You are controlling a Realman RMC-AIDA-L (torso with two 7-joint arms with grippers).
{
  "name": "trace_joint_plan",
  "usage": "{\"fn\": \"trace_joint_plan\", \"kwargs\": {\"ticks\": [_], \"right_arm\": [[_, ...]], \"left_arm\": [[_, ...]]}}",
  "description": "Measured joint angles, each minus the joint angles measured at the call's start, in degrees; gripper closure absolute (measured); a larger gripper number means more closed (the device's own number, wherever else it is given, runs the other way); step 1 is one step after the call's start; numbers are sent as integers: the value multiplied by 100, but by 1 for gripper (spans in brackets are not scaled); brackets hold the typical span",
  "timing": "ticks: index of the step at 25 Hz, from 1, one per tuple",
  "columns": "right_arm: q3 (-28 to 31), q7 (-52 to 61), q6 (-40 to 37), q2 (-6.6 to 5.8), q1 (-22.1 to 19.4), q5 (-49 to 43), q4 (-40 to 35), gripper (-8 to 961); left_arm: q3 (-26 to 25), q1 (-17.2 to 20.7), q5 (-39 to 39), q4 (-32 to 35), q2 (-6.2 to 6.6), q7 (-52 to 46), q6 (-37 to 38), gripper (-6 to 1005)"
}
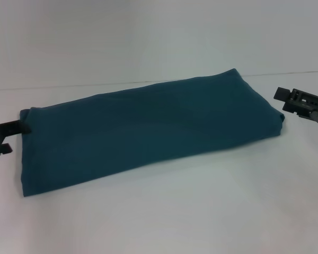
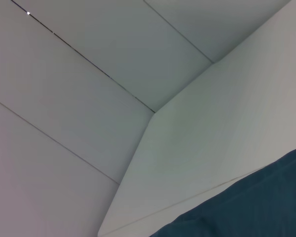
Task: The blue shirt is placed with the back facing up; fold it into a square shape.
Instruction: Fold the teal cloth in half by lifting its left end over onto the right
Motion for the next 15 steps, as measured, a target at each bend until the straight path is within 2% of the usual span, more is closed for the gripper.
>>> {"fn": "trace_joint_plan", "kwargs": {"ticks": [2,4,8,15], "right_arm": [[6,-12,4,0,-4,-1,0,77],[4,-21,1,-1,-4,-3,-1,78],[-6,-24,0,-7,-10,-4,-24,79],[-8,-32,38,-9,-13,-4,-19,80]], "left_arm": [[-81,35,-134,-2,-135,-21,-147,167],[-93,44,-143,-63,-187,-15,-307,167],[-76,3,-131,-350,-128,83,-509,166],[-175,126,-695,-416,-135,283,-444,169]]}}
